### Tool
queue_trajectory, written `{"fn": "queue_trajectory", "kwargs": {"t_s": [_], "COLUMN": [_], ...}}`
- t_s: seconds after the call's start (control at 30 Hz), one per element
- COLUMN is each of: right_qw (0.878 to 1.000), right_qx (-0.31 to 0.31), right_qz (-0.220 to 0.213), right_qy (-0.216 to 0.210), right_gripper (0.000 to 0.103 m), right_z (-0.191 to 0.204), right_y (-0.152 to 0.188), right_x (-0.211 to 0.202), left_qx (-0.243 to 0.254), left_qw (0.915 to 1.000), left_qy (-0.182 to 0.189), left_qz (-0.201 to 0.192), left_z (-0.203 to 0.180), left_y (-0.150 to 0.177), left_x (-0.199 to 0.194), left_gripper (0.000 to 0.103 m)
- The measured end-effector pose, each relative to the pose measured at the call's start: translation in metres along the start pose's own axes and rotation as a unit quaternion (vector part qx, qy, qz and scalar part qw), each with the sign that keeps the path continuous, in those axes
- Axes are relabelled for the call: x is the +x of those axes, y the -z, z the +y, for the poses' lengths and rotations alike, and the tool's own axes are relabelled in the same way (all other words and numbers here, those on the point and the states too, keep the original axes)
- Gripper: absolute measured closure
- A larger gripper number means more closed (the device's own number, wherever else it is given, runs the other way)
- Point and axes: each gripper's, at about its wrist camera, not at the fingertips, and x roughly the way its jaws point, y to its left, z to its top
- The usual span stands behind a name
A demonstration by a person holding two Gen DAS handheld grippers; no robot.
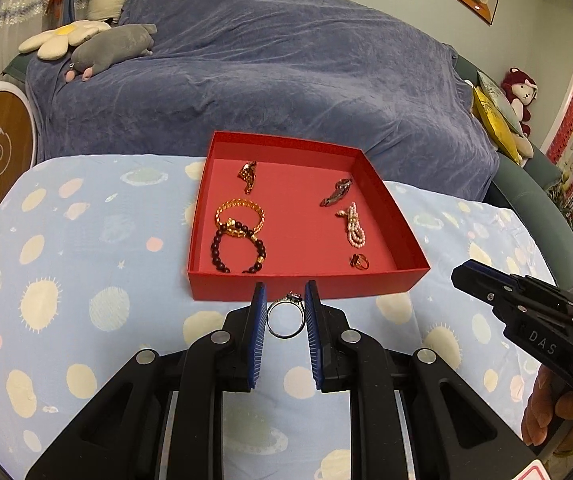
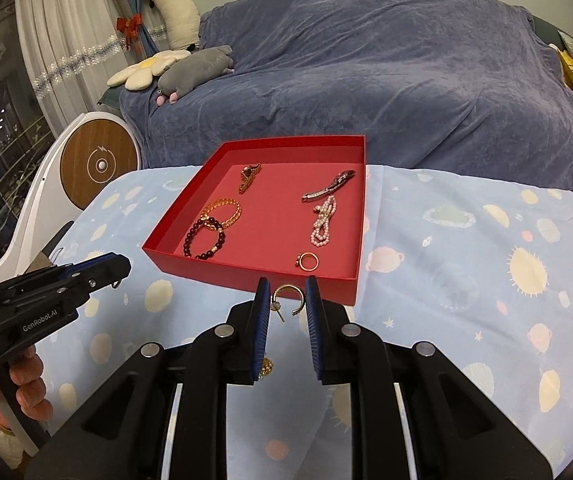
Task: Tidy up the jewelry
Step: 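Grasp the silver ring with the left tool while the right tool grasps a small gold hoop earring, then lower silver ring and gold hoop into the red box and open both tools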
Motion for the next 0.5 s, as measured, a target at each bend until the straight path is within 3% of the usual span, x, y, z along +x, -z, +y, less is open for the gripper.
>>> {"fn": "queue_trajectory", "kwargs": {"t_s": [0.2, 0.5], "right_qw": [1.000, 1.000], "right_qx": [0.009, 0.015], "right_qz": [0.007, 0.023], "right_qy": [-0.005, -0.004], "right_gripper": [0.086, 0.086], "right_z": [-0.009, -0.011], "right_y": [-0.024, -0.047], "right_x": [0.030, 0.092], "left_qx": [0.041, 0.036], "left_qw": [0.9988, 0.9989], "left_qy": [-0.020, -0.029], "left_qz": [-0.015, 0.006], "left_z": [-0.012, -0.015], "left_y": [-0.033, -0.067], "left_x": [0.025, 0.098], "left_gripper": [0.087, 0.087]}}
